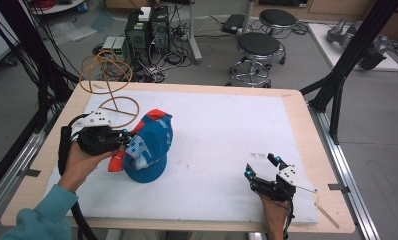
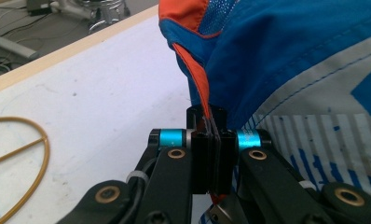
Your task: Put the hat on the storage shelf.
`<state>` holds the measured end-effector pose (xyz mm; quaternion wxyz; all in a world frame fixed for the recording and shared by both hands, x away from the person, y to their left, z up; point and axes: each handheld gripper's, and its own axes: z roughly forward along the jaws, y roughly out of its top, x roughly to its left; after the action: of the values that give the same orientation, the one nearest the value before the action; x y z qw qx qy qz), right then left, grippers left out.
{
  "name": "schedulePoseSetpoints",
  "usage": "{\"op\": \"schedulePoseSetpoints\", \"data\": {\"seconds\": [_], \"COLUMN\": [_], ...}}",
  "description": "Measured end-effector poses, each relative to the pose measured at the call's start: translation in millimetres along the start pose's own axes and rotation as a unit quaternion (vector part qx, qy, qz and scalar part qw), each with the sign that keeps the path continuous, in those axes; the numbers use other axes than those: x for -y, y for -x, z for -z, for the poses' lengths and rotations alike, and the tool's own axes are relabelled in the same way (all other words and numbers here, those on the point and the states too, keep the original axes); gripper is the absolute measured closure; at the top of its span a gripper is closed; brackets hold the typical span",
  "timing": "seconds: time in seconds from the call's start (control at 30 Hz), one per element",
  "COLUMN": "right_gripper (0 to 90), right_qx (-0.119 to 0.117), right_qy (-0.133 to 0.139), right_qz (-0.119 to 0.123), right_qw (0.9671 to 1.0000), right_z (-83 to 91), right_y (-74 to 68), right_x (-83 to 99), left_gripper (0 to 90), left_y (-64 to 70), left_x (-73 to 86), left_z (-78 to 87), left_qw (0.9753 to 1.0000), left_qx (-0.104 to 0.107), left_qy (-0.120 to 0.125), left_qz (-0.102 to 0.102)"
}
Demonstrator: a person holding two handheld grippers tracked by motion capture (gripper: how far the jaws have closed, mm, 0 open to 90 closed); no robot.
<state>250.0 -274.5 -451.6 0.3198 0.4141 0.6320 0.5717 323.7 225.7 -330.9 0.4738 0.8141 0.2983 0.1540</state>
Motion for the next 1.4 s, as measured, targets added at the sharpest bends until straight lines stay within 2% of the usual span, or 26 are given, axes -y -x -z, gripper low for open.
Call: {"op": "schedulePoseSetpoints", "data": {"seconds": [0.17, 0.4, 0.5, 0.6, 0.8, 0.83, 0.87, 0.93, 0.97, 1.03, 1.1, 1.13, 1.17, 1.27, 1.4], "right_gripper": [11.2, 11.2, 11.2, 11.2, 11.2, 11.2, 11.2, 11.2, 11.2, 11.2, 11.2, 11.2, 11.2, 11.2, 11.1], "right_qx": [0.0, 0.0, 0.001, 0.001, 0.001, 0.001, 0.0, 0.0, 0.001, 0.001, 0.002, 0.001, 0.001, -0.001, 0.0], "right_qy": [0.0, 0.0, 0.0, 0.0, 0.0, 0.0, 0.0, 0.0, 0.0, 0.0, 0.0, -0.001, -0.001, -0.001, 0.0], "right_qz": [0.001, 0.001, 0.001, 0.001, 0.001, 0.001, 0.001, 0.001, 0.002, 0.002, 0.003, 0.001, 0.001, 0.005, 0.004], "right_qw": [1.0, 1.0, 1.0, 1.0, 1.0, 1.0, 1.0, 1.0, 1.0, 1.0, 1.0, 1.0, 1.0, 1.0, 1.0], "right_z": [0.1, 0.1, 0.0, -0.1, -0.1, -0.1, -0.1, -0.1, -0.1, -0.2, -0.1, 0.1, 0.1, 0.0, -0.1], "right_y": [0.1, 0.0, -0.1, 0.0, 0.1, 0.1, 0.1, 0.1, 0.1, -0.1, 0.0, -0.3, -0.3, -0.3, -0.4], "right_x": [0.0, 0.0, 0.0, 0.0, 0.0, 0.0, 0.0, 0.0, 0.0, -0.1, -0.1, 0.0, 0.0, 0.0, 0.0], "left_gripper": [88.1, 88.0, 88.0, 88.1, 86.2, 82.3, 68.6, 67.7, 64.2, 50.9, 41.8, 24.9, 24.9, 15.7, 10.3], "left_y": [-7.4, -23.2, -30.6, -33.5, -37.1, -38.5, -39.5, -42.8, -43.8, -46.3, -47.7, -47.9, -48.7, -51.4, -52.2], "left_x": [9.8, 23.9, 24.3, 23.2, 23.1, 23.7, 24.0, 25.6, 26.1, 27.1, 27.3, 26.9, 26.8, 27.4, 27.7], "left_z": [-5.3, -9.5, -14.2, -21.7, -28.7, -28.1, -27.7, -24.9, -24.0, -21.6, -18.4, -17.0, -14.9, -7.0, 3.5], "left_qw": [0.9999, 0.9983, 0.9979, 0.9974, 0.9972, 0.9967, 0.9957, 0.9949, 0.9943, 0.9925, 0.9897, 0.9865, 0.9841, 0.9801, 0.9765], "left_qx": [-0.007, -0.047, -0.057, -0.063, -0.067, -0.074, -0.085, -0.092, -0.096, -0.108, -0.13, -0.15, -0.161, -0.177, -0.177], "left_qy": [-0.007, -0.029, -0.024, -0.031, -0.026, -0.027, -0.026, -0.027, -0.025, -0.02, -0.01, -0.005, 0.002, 0.031, 0.074], "left_qz": [0.007, 0.018, 0.021, 0.017, 0.018, 0.02, 0.025, 0.034, 0.038, 0.053, 0.06, 0.067, 0.074, 0.086, 0.098]}}
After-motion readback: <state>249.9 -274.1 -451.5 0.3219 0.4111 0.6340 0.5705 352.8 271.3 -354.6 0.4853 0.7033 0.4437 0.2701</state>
